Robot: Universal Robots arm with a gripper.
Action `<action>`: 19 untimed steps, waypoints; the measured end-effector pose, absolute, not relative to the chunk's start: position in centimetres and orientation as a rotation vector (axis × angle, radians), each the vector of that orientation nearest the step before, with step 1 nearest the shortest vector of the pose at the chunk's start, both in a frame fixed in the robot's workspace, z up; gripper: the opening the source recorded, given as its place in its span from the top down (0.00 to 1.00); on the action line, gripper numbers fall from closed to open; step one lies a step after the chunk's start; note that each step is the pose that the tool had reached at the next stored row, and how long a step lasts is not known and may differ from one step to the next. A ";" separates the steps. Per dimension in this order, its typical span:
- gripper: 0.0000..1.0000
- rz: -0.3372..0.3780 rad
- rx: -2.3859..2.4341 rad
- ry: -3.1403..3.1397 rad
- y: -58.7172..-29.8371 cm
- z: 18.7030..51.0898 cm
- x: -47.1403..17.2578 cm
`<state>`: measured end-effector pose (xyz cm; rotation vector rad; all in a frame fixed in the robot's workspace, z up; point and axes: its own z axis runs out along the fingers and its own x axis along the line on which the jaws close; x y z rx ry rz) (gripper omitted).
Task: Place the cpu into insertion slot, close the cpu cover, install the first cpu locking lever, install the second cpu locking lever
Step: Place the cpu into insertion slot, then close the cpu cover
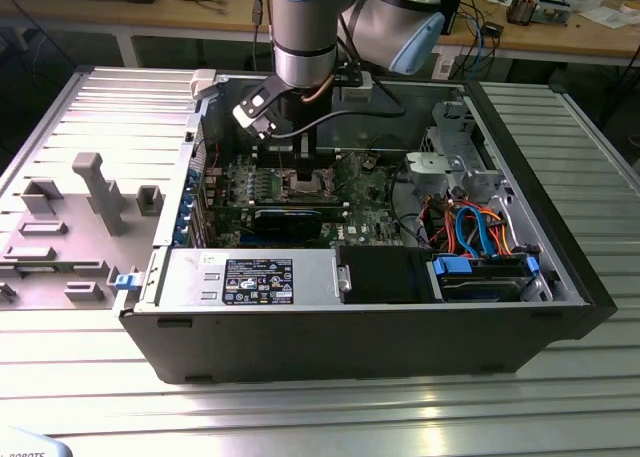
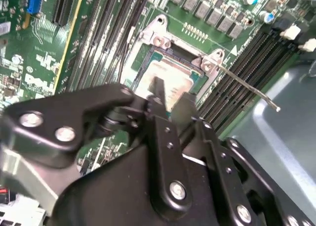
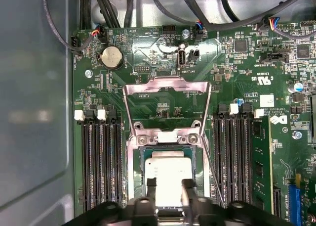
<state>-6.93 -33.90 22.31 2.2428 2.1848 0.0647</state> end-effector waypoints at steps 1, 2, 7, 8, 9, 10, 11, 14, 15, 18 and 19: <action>0.71 0.065 2.243 2.185 -33.9 22.3 -6.9; 0.83 0.064 2.243 2.185 -33.9 22.3 -6.9; 0.89 0.065 2.243 2.185 -33.9 22.3 -6.9; 0.89 0.065 2.243 2.185 -33.9 22.3 -6.9; 0.89 0.065 2.243 2.185 -33.9 22.3 -6.9; 0.89 0.065 2.243 2.185 -33.9 22.3 -6.9; 0.89 0.065 2.243 2.185 -33.9 22.3 -6.9; 0.89 0.065 2.243 2.185 -33.9 22.3 -6.9; 0.89 0.065 2.243 2.185 -33.9 22.3 -6.9; 0.89 0.065 2.243 2.185 -33.9 22.3 -6.9; 0.89 0.065 2.243 2.186 -33.9 22.3 -6.9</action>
